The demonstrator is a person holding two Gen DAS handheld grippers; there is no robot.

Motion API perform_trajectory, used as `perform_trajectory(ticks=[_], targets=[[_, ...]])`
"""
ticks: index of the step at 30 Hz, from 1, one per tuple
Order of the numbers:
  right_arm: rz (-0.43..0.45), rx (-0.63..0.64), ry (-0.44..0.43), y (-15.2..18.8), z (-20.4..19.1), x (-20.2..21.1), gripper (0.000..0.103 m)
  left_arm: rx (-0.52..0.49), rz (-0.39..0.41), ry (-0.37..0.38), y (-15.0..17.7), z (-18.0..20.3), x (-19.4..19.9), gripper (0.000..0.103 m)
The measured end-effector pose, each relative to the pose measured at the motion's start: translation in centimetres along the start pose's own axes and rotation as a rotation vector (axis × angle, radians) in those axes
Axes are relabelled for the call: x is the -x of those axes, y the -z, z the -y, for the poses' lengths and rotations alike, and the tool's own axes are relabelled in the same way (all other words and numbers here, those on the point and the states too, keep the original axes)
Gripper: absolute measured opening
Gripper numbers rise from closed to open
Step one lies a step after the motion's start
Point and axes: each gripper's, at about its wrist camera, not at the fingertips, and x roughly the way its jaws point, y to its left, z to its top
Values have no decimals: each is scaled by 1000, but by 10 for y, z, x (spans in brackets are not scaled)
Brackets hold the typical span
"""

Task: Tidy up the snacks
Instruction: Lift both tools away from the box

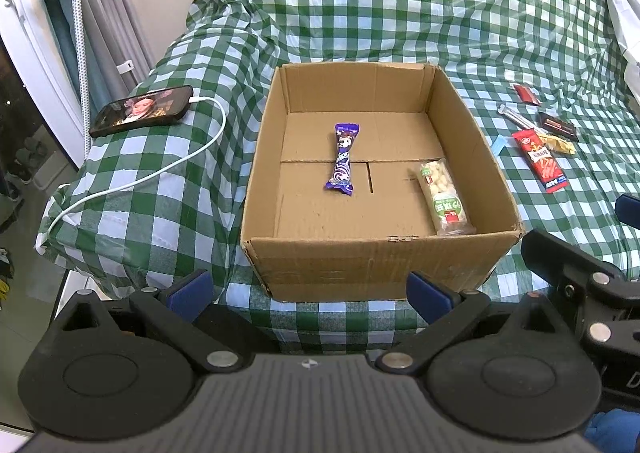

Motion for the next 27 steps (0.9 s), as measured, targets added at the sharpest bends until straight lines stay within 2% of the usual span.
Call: perform_trajectory(ticks=[16,27], targets=[[-24,-8,0,12,0,-11,102,-5,-28,0,0,2,-12,103],[-53,-17,-1,8,4,-21,102,-9,-51,-1,-6,5,-22,103]])
